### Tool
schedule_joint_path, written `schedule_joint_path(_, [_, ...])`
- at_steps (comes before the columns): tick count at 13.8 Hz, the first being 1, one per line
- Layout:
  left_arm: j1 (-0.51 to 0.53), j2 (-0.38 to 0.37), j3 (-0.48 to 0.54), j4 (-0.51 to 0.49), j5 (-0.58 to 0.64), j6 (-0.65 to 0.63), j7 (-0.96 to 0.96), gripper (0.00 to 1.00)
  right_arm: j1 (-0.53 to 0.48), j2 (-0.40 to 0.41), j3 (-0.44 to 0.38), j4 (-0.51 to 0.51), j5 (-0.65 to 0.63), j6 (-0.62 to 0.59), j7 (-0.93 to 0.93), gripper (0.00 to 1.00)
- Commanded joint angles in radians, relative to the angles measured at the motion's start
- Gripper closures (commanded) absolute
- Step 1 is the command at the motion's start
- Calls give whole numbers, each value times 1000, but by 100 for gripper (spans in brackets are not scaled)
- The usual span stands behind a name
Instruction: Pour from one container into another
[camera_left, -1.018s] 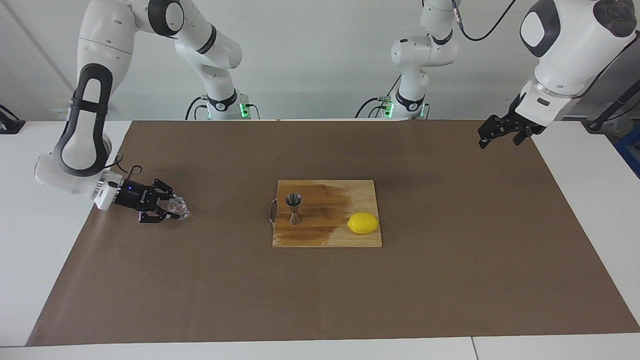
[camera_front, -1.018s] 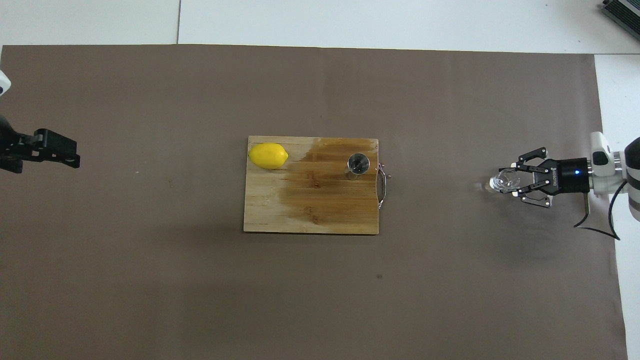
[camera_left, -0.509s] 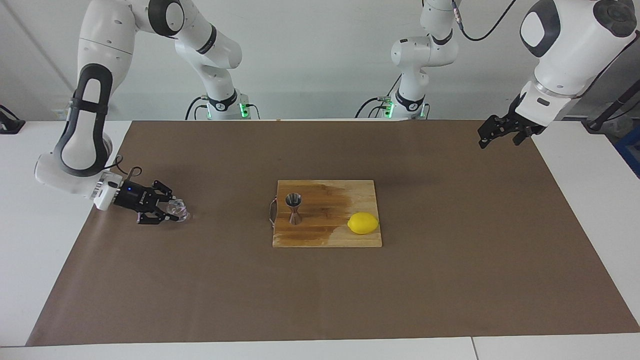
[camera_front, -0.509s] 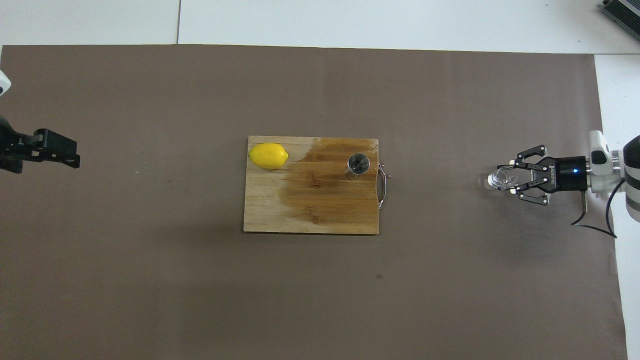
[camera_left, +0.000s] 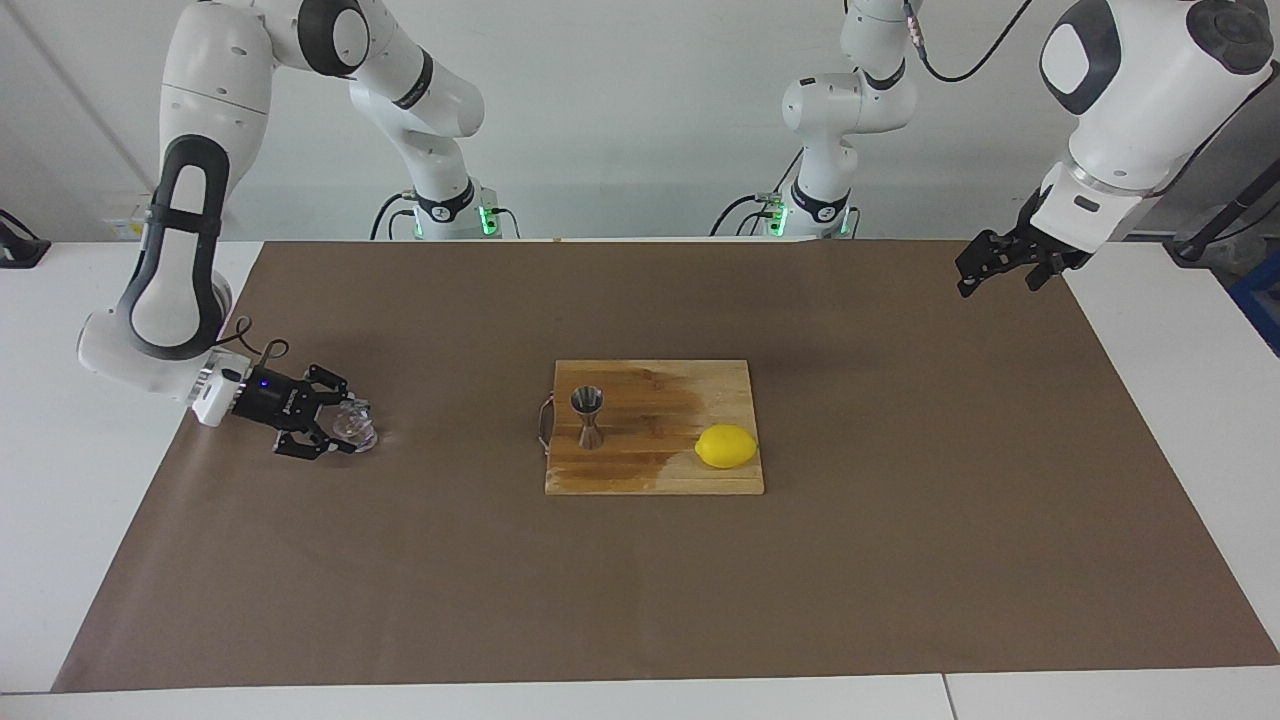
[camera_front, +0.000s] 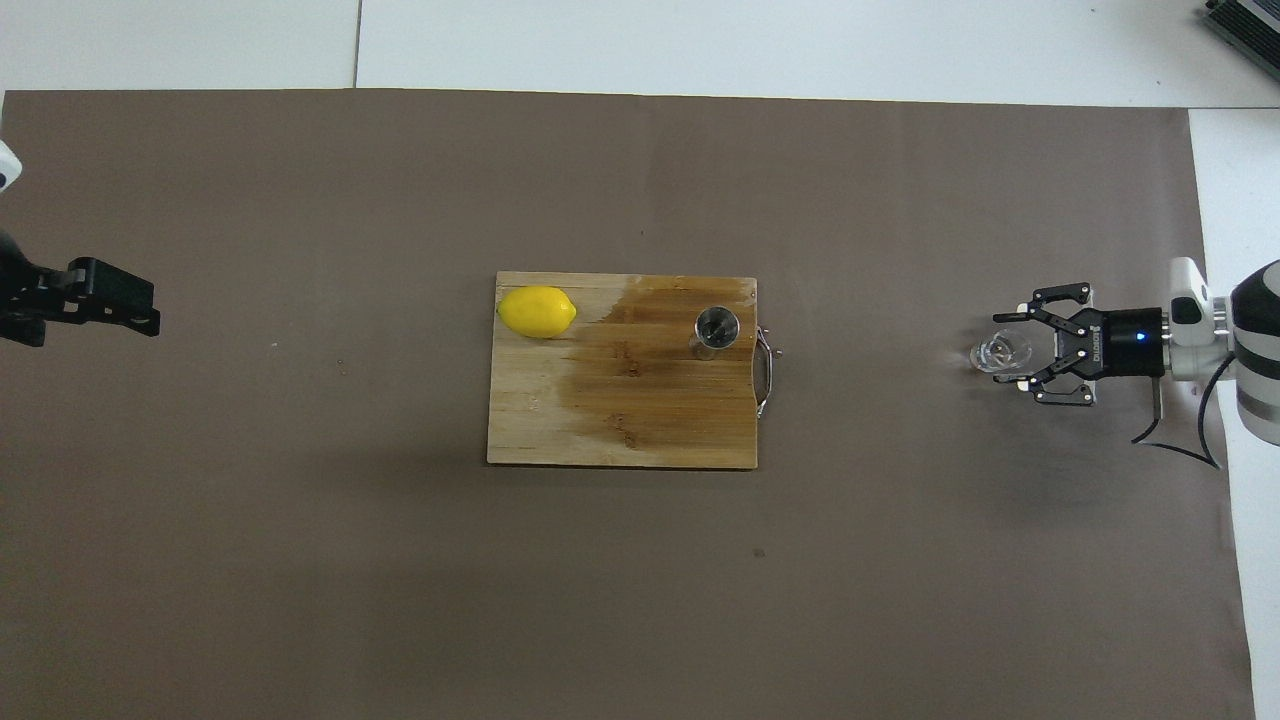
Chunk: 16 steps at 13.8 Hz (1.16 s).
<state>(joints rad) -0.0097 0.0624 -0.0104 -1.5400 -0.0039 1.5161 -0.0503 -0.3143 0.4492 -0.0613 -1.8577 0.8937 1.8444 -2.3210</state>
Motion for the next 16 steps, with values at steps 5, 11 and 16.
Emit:
schedule_joint_path(5, [5, -27, -5, -28, 12, -5, -11, 0, 129, -259, -5, 8, -100, 16, 853, 0])
schedule_joint_path(11, [5, -27, -5, -29, 12, -5, -11, 0, 254, -424, -3, 0, -540, 30, 1709, 0])
schedule_joint_path(16, [5, -27, -5, -28, 12, -5, -11, 0, 302, -501, 5, -11, -840, 61, 2176, 0])
